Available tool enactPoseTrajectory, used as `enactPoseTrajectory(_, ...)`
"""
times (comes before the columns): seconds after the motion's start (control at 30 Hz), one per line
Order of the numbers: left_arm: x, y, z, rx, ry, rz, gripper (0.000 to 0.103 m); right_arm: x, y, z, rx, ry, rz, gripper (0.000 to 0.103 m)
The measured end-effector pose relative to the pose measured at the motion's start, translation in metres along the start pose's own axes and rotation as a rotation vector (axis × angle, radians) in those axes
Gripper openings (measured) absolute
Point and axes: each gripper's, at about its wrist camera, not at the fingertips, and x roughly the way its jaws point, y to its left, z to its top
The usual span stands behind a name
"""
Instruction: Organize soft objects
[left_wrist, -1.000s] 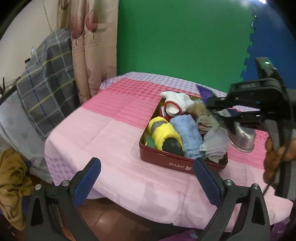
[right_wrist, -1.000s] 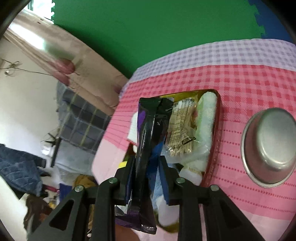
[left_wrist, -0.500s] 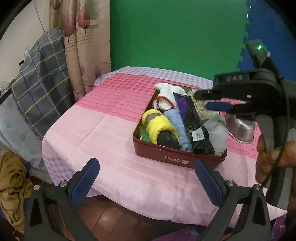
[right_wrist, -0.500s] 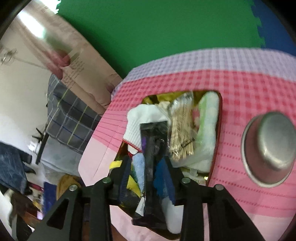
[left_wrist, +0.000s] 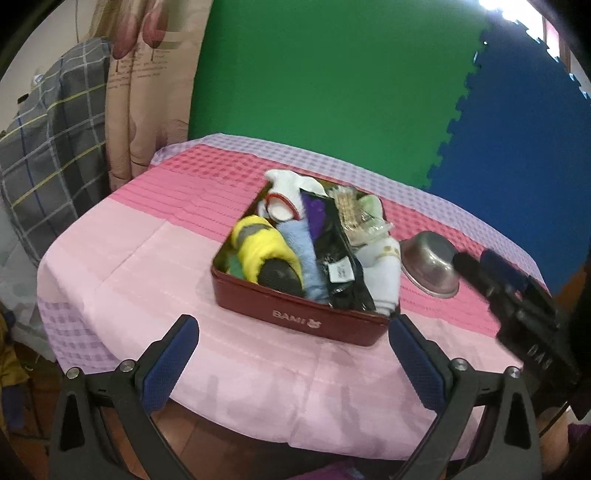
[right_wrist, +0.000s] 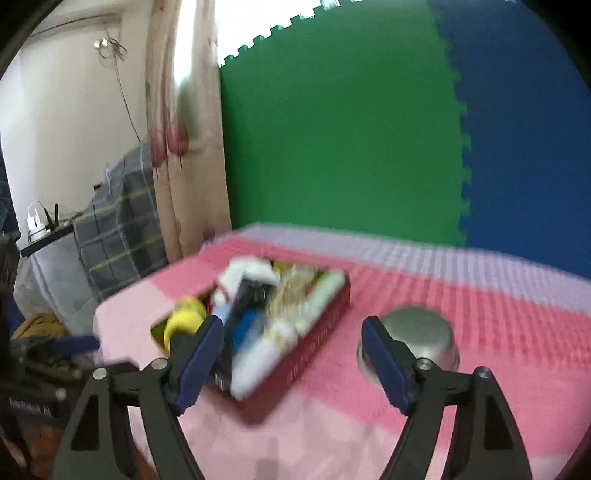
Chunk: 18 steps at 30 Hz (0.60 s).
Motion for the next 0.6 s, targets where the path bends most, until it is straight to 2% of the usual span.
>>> enactPoseTrajectory(0.13, 0.004, -0.009, -0.003, 0.033, 0.001, 0.022, 0.102, 0.0, -0.003, -0.003, 0.006, 0.054, -0.071, 0.08)
enactPoseTrajectory(0.33, 0.001, -0.014, -0.005, 0.067, -0.027, 0.092, 0.102, -0.02, -0.003, 0.002, 0.019, -0.003, -0.123, 0.08)
enactPoseTrajectory(0.47, 0.0, -0.016, -0.004, 0.092, -0.031, 0.155, 0.102, -0.024, 0.001, 0.003, 0.024, -0.011, -0.12, 0.08)
enactPoseTrajectory(0.6, -0.003, -0.017, -0.004, 0.105, -0.047, 0.177, 0.102, -0.024, 0.003, 0.001, 0.022, -0.001, -0.111, 0.08)
